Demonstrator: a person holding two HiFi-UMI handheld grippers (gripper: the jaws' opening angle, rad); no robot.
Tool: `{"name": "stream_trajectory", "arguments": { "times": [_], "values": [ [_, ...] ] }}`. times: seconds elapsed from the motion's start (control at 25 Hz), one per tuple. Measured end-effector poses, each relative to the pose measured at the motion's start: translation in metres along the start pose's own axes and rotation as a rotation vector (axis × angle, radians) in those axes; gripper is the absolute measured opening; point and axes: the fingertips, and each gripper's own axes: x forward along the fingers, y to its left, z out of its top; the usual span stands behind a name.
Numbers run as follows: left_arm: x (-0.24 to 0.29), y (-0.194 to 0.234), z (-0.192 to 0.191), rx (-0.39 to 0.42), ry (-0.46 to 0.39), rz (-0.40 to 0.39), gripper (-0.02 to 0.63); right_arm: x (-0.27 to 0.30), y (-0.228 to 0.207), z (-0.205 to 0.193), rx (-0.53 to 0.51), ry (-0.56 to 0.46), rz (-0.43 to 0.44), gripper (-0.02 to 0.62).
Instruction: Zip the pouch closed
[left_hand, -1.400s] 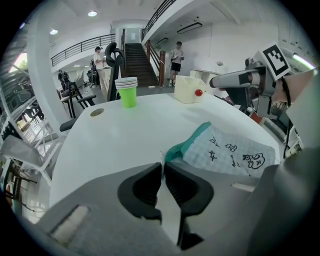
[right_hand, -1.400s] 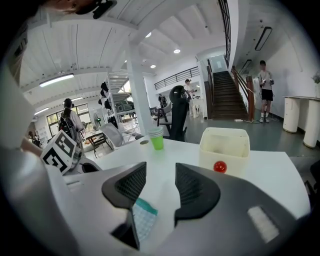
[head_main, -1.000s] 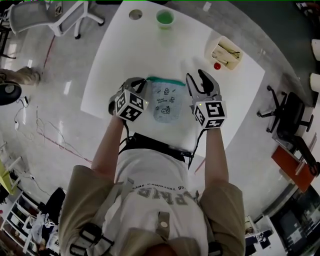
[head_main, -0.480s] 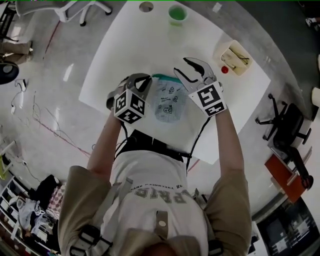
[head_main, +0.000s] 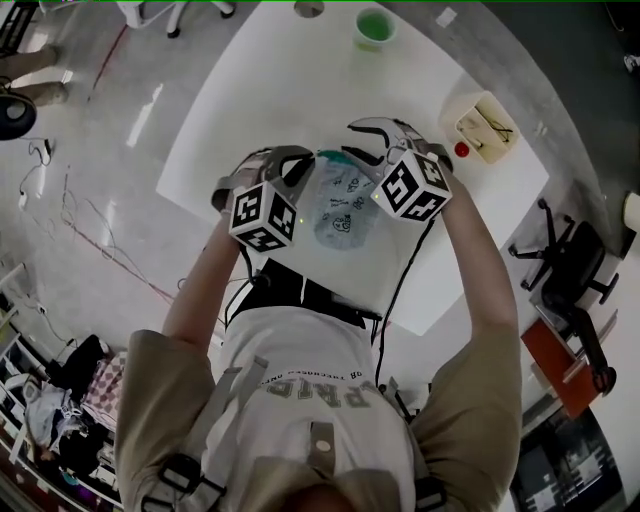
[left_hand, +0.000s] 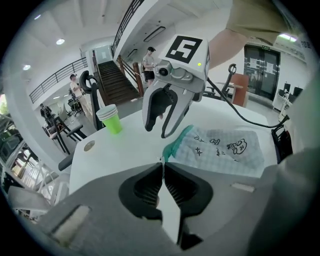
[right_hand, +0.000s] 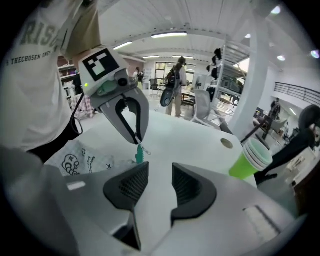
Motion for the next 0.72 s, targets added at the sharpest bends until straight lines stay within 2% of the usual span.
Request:
{"name": "stream_trajectory", "arguments": {
  "times": [0.28,0.72],
  "values": [
    [0.004,-0.004,0.001,0.034,-0.012,-0.037,0.026,0.016,0.007,0.000,-0.202,0.099,0.157,0.147],
    [0.012,-0.009,0.003,0.080,-0.008,-0.104,0.026,0.033,0.025,-0.007,-0.464,0.242,0.324,0.132]
  ]
}}
